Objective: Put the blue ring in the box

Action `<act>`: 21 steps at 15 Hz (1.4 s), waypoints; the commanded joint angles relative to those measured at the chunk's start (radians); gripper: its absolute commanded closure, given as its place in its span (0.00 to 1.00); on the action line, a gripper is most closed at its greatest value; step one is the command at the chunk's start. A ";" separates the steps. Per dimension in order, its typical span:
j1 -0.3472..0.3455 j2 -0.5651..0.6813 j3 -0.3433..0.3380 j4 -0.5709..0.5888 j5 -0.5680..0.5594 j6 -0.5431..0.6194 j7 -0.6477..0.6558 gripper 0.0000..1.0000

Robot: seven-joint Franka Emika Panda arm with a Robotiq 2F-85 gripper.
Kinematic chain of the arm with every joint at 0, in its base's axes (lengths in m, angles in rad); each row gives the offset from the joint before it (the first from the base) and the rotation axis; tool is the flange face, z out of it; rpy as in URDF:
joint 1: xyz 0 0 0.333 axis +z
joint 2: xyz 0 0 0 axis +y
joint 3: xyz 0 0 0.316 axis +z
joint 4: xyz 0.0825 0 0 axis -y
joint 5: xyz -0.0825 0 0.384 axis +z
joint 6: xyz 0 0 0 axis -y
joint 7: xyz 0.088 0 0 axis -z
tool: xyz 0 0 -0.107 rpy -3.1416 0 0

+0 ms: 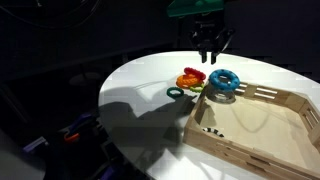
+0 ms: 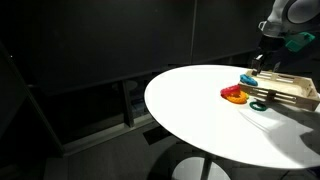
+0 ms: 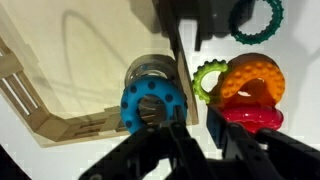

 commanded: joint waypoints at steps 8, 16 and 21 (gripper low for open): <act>-0.049 0.005 -0.031 0.054 0.113 -0.052 -0.103 0.47; -0.044 -0.115 -0.043 0.068 0.138 -0.325 -0.248 0.00; -0.040 -0.202 -0.049 0.093 0.110 -0.547 -0.227 0.00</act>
